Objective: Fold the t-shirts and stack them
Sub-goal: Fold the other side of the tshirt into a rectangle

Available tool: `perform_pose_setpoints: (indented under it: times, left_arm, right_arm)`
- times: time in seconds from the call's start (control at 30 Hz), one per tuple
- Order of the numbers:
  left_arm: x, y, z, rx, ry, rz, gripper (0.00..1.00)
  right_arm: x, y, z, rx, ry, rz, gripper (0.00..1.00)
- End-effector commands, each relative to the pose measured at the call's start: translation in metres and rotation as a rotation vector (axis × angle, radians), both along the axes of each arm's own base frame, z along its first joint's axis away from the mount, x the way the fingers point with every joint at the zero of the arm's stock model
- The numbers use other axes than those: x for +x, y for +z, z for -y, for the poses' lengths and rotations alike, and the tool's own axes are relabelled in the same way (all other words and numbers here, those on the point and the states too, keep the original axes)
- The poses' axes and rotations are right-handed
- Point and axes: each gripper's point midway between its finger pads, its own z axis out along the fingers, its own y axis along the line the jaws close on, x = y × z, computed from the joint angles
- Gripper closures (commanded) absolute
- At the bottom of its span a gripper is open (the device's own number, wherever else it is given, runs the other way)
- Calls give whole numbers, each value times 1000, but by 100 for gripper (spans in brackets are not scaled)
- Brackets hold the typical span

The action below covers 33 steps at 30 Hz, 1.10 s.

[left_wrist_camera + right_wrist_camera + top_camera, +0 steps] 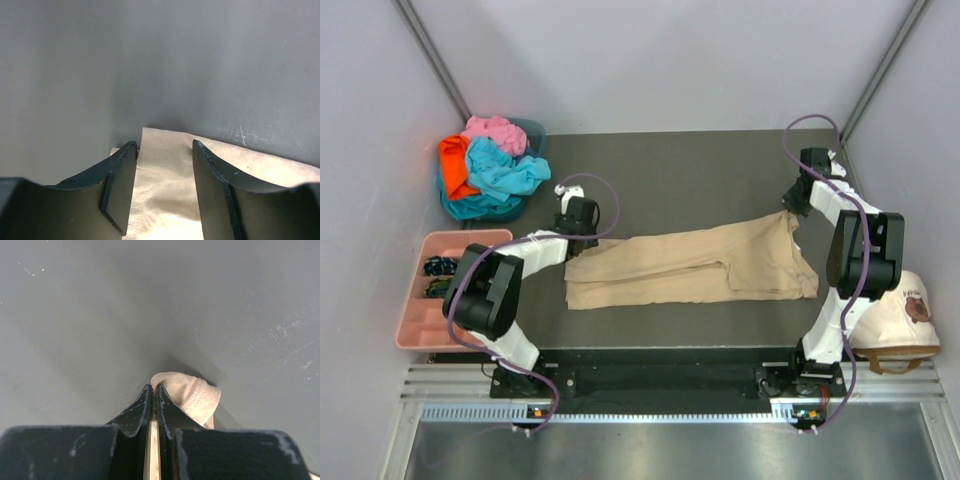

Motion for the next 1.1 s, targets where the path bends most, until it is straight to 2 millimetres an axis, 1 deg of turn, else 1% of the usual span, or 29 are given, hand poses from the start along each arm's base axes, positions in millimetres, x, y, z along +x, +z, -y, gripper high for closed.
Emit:
perform_pose_setpoints:
  times: [0.0, 0.07, 0.1, 0.2, 0.23, 0.3, 0.33, 0.37, 0.6, 0.77, 0.9, 1.07]
  left_arm:
    - [17, 13, -3, 16, 23, 55, 50]
    - [16, 12, -5, 26, 30, 52, 55]
    - [16, 13, -6, 30, 32, 51, 63]
    - [13, 14, -11, 50, 45, 50, 74]
    - [13, 16, -12, 52, 47, 55, 81]
    - [11, 15, -14, 62, 52, 52, 88]
    - [10, 17, -15, 65, 55, 54, 95]
    - [9, 16, -16, 71, 58, 48, 100]
    - [2, 16, -30, 118, 112, 35, 100]
    - [0, 18, -38, 144, 146, 33, 100]
    - [3, 23, -44, 158, 166, 39, 100]
    - [8, 29, -50, 166, 185, 52, 100]
  right_arm:
    - [18, 21, 5, -7, -9, 65, 100]
    - [18, 22, 4, -7, -7, 65, 100]
    - [17, 21, 4, -8, -6, 63, 100]
    - [17, 19, 4, -5, -4, 60, 100]
    - [17, 19, 3, -2, -6, 60, 100]
    - [17, 17, 3, 1, -4, 57, 100]
    - [17, 18, 3, 2, -3, 58, 100]
    - [17, 17, 2, 3, -2, 58, 100]
    - [17, 18, 6, -13, -14, 56, 100]
    - [18, 20, 16, -22, -42, 59, 100]
    - [17, 21, 26, -23, -64, 59, 100]
    - [19, 22, 31, -17, -75, 64, 100]
